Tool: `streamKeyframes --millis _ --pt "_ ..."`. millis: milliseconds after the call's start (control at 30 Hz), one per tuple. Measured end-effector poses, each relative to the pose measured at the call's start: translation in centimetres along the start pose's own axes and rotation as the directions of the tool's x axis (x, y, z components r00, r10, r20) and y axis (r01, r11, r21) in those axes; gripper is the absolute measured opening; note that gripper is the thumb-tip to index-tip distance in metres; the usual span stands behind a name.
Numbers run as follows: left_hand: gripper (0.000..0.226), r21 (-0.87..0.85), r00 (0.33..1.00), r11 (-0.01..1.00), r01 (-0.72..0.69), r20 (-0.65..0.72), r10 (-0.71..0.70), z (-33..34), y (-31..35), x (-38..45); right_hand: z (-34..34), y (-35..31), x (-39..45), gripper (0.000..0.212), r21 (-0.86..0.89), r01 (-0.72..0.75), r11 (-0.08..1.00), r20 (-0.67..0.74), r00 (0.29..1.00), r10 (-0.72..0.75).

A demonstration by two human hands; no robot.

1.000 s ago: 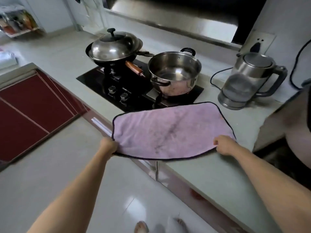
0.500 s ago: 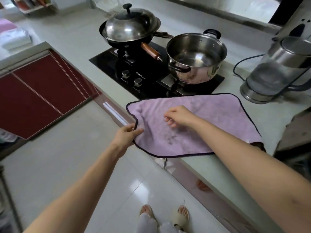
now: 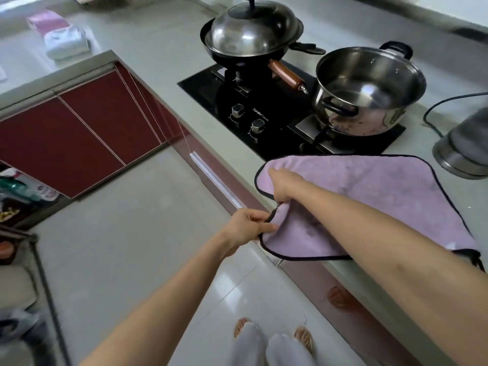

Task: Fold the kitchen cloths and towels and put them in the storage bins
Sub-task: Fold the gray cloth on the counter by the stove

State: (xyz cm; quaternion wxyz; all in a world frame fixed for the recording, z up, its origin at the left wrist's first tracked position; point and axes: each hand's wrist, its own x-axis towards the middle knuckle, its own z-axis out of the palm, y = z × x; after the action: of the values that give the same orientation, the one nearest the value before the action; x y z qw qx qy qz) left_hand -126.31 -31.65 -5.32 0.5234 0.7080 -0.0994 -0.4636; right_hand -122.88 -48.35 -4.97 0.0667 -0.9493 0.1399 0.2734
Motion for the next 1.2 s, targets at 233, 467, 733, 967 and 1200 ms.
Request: streamKeyframes --millis 233,467,733,967,1200 --pt "0.014 -0.004 0.998 0.998 0.056 0.011 -0.056 -0.2 0.8 0.4 -0.1 2.8 1.7 0.039 -0.136 0.32 0.937 -0.125 0.933 -0.337" --pt "0.029 0.019 0.989 0.991 0.136 -0.054 -0.135 2.0 0.4 0.4 1.0 3.9 1.3 0.073 -0.143 0.16 0.977 -0.203 0.961 -0.187" --pt "0.021 -0.059 0.965 0.99 0.132 -0.22 -0.141 6.0 0.6 -0.4 1.6 4.0 2.3 0.044 -0.159 0.195 0.968 -0.132 0.967 -0.217" --pt "0.022 0.022 0.985 0.995 0.102 -0.144 -0.098 10.6 4.5 0.8 -2.8 11.7 0.3 0.019 0.634 0.24 0.735 -0.152 0.971 -0.186" --pt "0.009 0.055 0.999 0.998 0.024 -0.028 -0.023 20.9 10.1 6.4 -4.5 26.1 -3.6 0.021 0.704 -0.045 0.708 -0.061 0.991 0.123"
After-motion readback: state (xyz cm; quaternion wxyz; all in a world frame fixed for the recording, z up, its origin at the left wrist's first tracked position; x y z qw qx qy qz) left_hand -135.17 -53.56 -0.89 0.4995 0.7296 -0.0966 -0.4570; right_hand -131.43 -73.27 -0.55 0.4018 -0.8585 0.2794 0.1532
